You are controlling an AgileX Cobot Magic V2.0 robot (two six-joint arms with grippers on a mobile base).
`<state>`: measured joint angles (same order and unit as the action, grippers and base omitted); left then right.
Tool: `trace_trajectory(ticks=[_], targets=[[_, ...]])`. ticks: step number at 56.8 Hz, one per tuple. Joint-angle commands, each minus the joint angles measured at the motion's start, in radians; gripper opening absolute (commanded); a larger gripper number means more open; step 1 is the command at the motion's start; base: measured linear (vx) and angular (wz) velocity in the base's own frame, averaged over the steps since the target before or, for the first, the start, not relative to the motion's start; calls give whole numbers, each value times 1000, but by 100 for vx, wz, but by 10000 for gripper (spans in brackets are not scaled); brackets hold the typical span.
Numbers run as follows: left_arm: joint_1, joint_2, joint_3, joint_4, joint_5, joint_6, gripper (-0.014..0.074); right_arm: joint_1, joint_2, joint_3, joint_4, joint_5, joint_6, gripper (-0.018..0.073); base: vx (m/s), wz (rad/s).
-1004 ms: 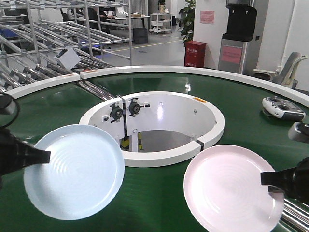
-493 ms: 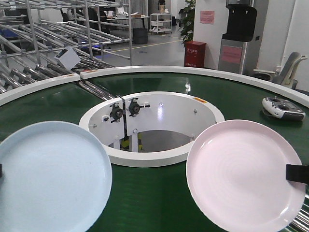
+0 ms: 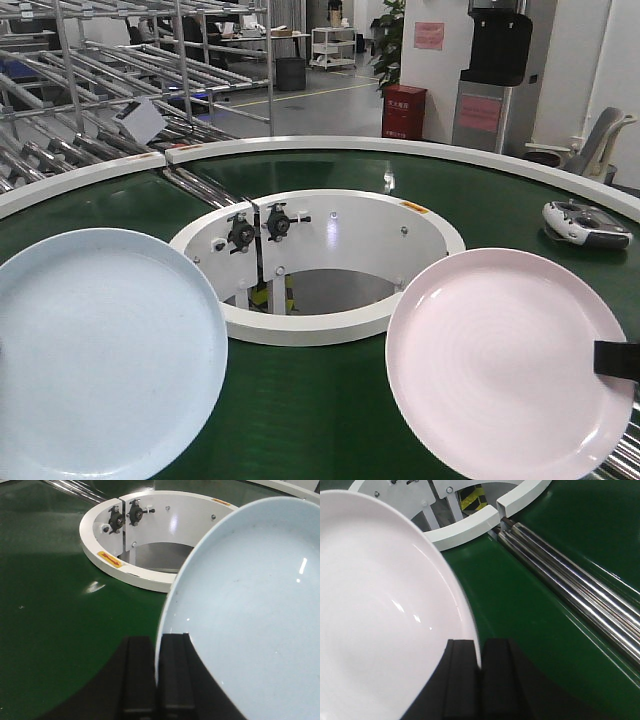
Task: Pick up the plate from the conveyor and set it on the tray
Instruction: 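Lift both plates up off the conveyor, then carry both plates while the base drives to the steel table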
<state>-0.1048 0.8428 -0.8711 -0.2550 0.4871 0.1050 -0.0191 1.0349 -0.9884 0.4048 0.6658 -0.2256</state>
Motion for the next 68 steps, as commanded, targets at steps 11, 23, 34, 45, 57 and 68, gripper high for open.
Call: trace_trajectory(ticks=[11, 23, 34, 45, 57, 68], targets=[[-6, -12, -26, -22, -84, -4, -6, 0, -19, -27, 16, -65, -2, -9, 0, 0], [-6, -12, -26, -22, -84, -4, -6, 0, -19, -27, 16, -65, -2, -9, 0, 0], [-6, -12, -26, -22, -84, -4, -6, 0, -19, -27, 16, -65, -2, -9, -1, -4], [-6, -12, -26, -22, -84, -4, -6, 0, -19, -27, 16, -65, -2, -9, -6, -20], [-6, -12, -26, -22, -84, -4, -6, 0, -19, -27, 16, -65, -2, -9, -10, -40], [-6, -12, -26, -22, -84, -4, -6, 0, -19, -27, 16, -65, -2, -9, -15, -57]])
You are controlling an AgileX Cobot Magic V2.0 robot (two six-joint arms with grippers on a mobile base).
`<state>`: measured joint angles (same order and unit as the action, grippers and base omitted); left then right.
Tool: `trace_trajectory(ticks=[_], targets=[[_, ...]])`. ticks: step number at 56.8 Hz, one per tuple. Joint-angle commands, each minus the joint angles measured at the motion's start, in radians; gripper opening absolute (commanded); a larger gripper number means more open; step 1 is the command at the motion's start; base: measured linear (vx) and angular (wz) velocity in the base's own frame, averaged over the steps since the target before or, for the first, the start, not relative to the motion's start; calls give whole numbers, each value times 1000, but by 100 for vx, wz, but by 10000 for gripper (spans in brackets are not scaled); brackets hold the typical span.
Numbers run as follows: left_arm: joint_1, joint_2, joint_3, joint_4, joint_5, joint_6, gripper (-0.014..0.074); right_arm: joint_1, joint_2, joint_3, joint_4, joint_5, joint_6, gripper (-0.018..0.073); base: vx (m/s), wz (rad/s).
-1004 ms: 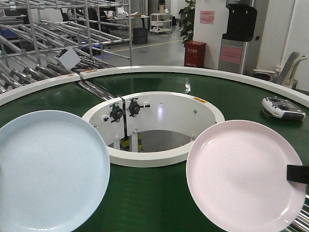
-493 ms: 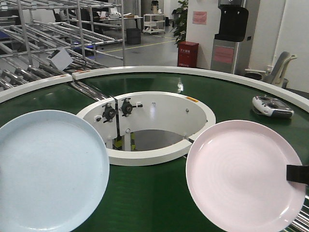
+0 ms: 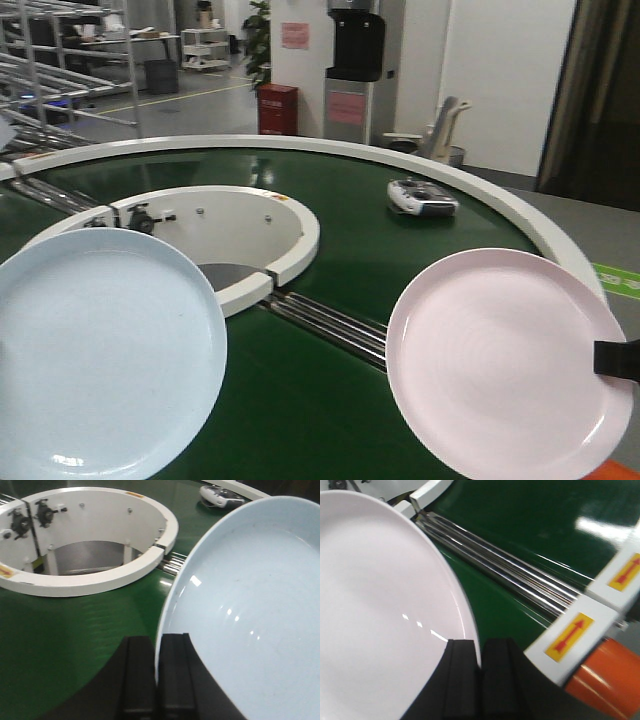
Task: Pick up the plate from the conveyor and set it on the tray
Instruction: 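Carry both plates while the base drives to the steel table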
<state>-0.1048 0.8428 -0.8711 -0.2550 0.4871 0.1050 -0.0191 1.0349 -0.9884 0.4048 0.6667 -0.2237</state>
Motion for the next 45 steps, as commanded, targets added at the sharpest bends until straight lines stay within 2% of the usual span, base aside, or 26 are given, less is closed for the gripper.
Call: trace_trajectory(ticks=[1, 45], targets=[[-6, -12, -26, -22, -84, -4, -6, 0, -19, -27, 16, -66, -4, -9, -16, -62], [-6, -12, -26, -22, -84, -4, -6, 0, -19, -27, 16, -65, -4, -9, -16, -63]])
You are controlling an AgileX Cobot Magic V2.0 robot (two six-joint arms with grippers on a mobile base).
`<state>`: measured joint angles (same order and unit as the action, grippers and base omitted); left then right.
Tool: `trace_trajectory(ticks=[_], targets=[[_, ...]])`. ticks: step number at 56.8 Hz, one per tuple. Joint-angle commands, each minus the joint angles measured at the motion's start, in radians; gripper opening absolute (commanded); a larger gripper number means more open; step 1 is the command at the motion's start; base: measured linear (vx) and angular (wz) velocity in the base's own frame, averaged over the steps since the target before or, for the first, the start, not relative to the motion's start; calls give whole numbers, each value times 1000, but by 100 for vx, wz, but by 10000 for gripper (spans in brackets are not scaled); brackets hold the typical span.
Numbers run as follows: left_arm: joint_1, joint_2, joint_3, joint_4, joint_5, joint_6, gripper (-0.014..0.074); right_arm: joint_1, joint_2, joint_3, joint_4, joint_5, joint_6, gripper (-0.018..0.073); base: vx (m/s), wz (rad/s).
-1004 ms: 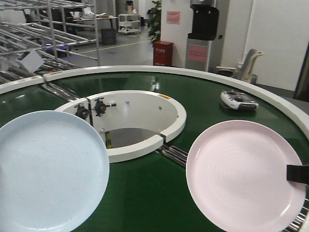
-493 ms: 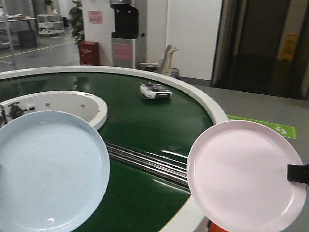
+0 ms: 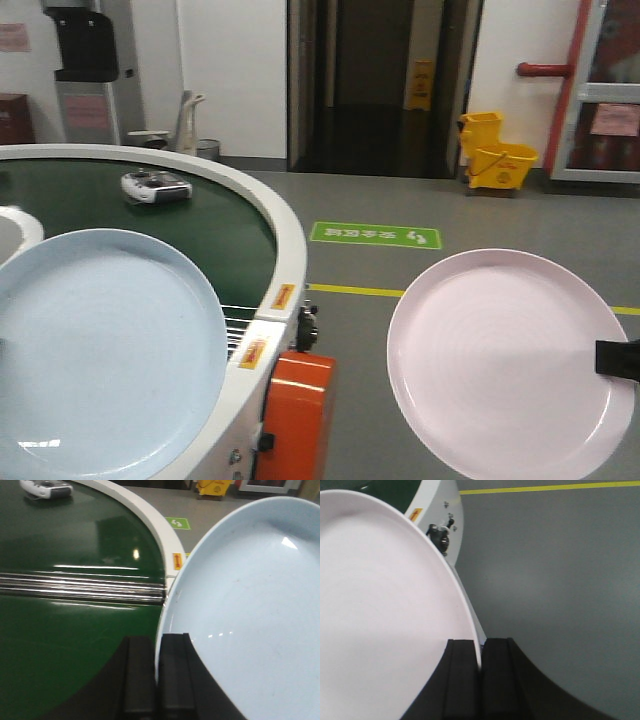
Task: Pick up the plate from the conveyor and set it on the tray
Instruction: 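Carry both plates while the base drives to the steel table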
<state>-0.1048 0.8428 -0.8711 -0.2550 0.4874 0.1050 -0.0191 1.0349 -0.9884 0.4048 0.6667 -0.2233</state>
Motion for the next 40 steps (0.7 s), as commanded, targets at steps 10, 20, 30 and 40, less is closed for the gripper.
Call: trace_trajectory(ticks=[10, 20, 30, 40], targets=[[-6, -12, -26, -22, -84, -4, -6, 0, -19, -27, 16, -65, -6, -9, -11, -61], [-6, -13, -26, -22, -85, -4, -6, 0, -19, -27, 16, -64, -6, -9, -6, -63], [-6, -13, -26, -22, -85, -4, -6, 0, -19, -27, 16, -64, -6, -9, 2, -69], [-6, -13, -26, -22, -85, -4, -6, 0, -19, -27, 16, -64, -6, -9, 12, -71]])
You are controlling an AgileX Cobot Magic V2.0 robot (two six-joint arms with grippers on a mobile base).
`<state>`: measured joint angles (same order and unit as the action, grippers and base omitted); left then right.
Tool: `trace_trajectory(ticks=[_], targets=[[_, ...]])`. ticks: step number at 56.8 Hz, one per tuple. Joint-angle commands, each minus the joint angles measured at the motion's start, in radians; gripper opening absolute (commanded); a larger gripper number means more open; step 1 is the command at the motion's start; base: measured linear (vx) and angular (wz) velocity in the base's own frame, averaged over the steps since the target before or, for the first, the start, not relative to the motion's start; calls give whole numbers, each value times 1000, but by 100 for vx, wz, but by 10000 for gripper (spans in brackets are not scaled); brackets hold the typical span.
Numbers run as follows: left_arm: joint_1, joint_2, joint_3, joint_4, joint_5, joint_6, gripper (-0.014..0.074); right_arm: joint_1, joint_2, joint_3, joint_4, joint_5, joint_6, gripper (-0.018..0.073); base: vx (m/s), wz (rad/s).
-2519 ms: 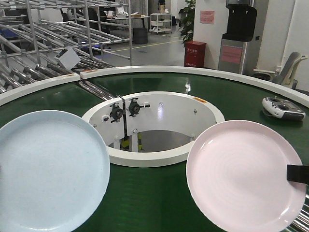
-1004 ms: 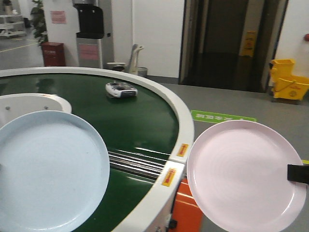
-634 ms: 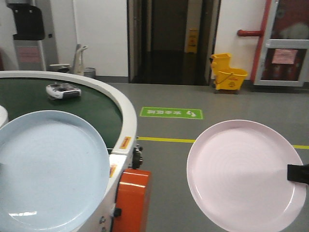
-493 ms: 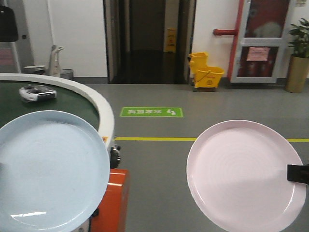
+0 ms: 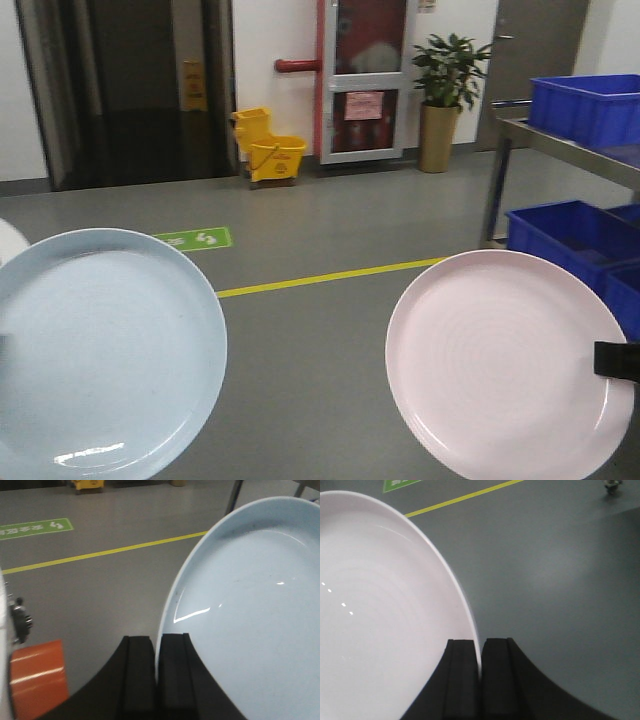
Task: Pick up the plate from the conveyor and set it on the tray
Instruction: 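Carry both plates while the base drives to the steel table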
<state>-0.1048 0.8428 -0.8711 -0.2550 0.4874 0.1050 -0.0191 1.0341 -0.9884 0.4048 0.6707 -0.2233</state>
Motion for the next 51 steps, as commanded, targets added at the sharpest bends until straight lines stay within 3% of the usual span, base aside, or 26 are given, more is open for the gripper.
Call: trace_trajectory(ticks=[1, 26, 51], targets=[[-6, -13, -26, -22, -85, -4, -6, 0, -18, -27, 16, -68, -6, -9, 17, -71], [-6, -12, -26, -21, -85, -4, -6, 0, -18, -27, 16, -69, -6, -9, 24, -58], [-6, -12, -26, -21, -85, -4, -6, 0, -18, -27, 16, -69, -6, -9, 35, -10]])
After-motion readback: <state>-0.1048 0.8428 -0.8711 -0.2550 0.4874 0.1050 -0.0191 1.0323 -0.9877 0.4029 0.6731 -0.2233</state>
